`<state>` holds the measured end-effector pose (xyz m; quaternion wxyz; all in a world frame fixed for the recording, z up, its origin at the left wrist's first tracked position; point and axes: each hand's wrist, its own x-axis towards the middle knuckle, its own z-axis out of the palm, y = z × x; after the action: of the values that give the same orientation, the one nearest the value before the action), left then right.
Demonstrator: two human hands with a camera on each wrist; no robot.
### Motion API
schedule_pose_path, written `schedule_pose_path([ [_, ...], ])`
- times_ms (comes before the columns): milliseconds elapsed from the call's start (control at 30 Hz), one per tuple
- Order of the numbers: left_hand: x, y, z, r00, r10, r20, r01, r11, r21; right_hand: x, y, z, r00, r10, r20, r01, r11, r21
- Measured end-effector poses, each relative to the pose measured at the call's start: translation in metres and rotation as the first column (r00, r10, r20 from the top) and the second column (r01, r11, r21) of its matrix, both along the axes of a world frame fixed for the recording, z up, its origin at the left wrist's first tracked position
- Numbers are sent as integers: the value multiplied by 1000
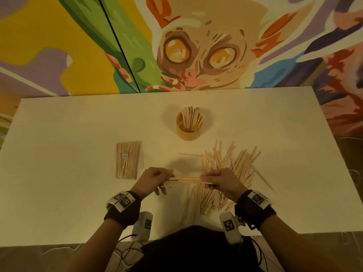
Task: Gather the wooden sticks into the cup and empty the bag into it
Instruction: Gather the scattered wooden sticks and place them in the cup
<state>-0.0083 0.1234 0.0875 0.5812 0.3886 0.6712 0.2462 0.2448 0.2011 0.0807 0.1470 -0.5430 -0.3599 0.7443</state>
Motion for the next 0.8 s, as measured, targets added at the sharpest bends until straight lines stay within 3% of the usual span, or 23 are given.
schedule_pose_path([
  [100,12,0,-1,976,183,117,-182,983,-18,-8,-3,2,999,-17,-29,16,1000,-17],
  [200,32,6,-5,955,274,113,-278,960,21,-21,-7,5,999,1,-32,0,999,39],
  [400,55,14,-8,922,368,122,-379,921,93,-35,-10,12,999,10,45,-19,979,202],
  [533,53,16,-7,889,431,154,-450,885,123,-33,-7,15,992,-122,25,116,980,163],
  [800,57,15,-3,848,455,273,-497,861,107,-41,-10,13,985,-143,94,109,947,301],
])
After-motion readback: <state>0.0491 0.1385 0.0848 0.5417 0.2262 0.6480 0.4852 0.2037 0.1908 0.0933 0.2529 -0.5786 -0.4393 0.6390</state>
